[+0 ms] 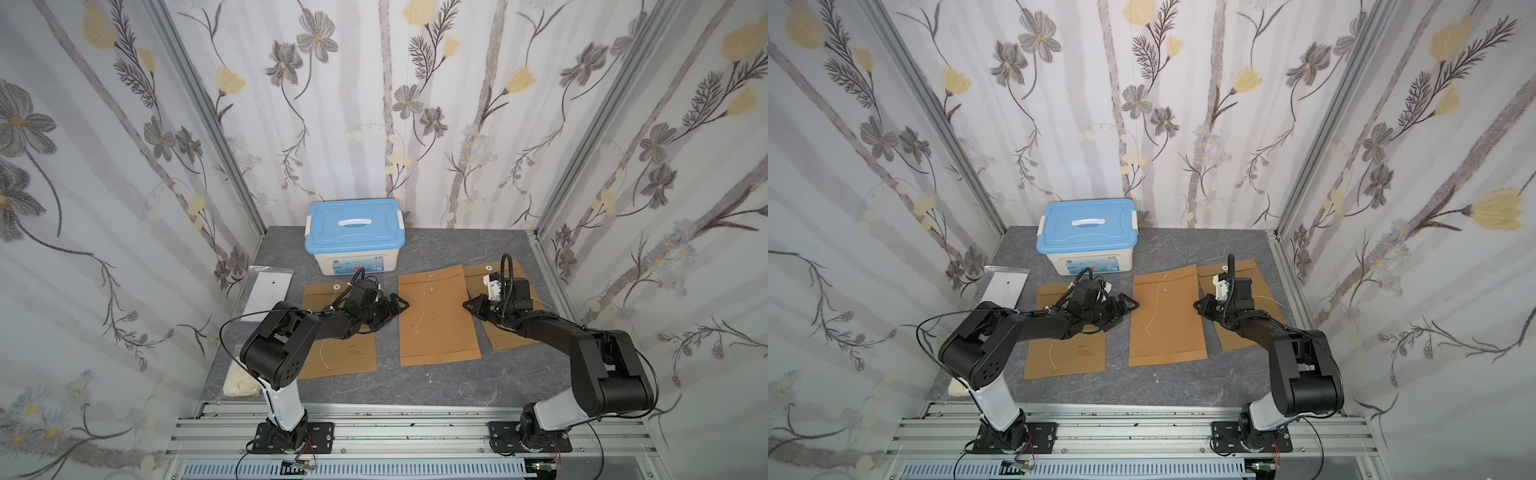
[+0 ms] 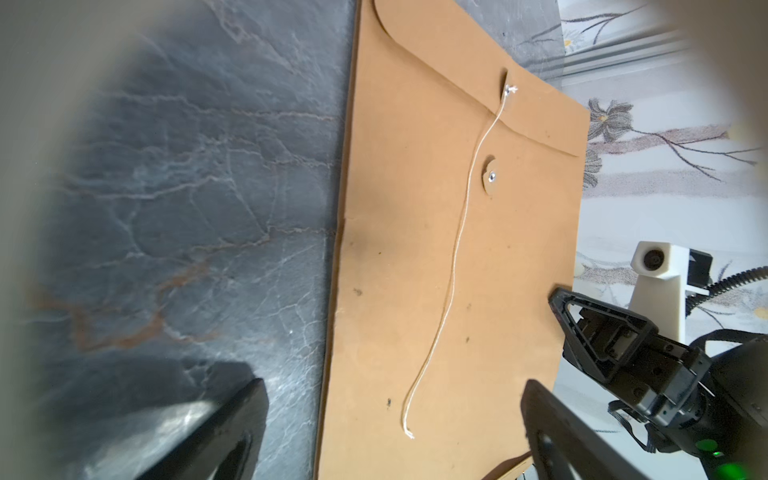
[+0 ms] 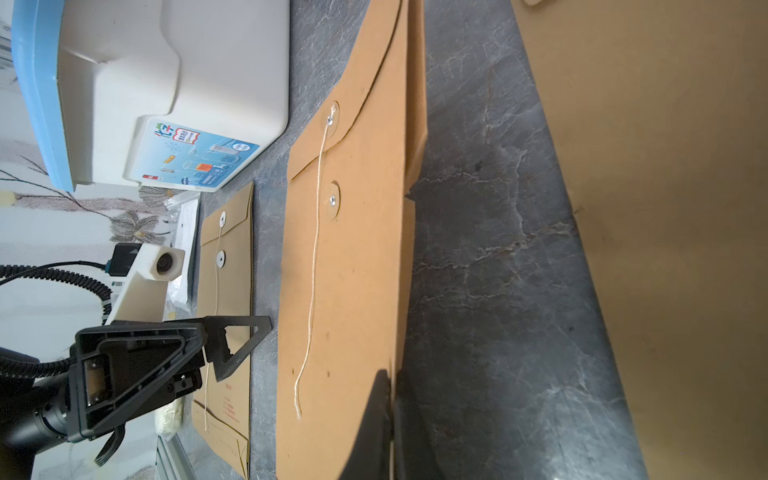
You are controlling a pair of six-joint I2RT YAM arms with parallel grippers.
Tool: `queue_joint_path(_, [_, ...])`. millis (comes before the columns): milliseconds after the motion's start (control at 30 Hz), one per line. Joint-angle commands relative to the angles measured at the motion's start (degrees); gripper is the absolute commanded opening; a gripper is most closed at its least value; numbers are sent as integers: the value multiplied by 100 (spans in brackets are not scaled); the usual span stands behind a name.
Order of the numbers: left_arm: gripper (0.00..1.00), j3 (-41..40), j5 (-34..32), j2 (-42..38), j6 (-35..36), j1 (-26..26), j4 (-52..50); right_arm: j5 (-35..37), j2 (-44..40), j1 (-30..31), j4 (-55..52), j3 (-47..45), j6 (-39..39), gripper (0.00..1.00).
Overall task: Close the mouth of the file bag
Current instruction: Pick up the file bag from the center of the board.
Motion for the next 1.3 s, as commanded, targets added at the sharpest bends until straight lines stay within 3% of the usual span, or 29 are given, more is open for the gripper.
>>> queue_joint_path(0, [98,126,287,-147,388,46,207,-380,-194,-48,368,-11,114,0])
queue_joint_path(333, [100,218,806,-382,555,424,782,-785,-1259,-255,-67,214,207,0])
queue_joint_path(767, [100,582,1175,-247,590,547,1503,-971,-2620,-291,-422,320,364,0])
queue_joint_path(933, [100,762,1543,112,152,630,2708,-1212,-2886,-282,-551,596,583,0])
queue_joint_path(1067, [100,1103,1768,294,91,639,2955,-1322,-3067,-215,-530,793,774,0])
queue_joint_path(1267, [99,1374,2017,545,-781,634,4356,-1287,-3202,7,-693,1097,821,0])
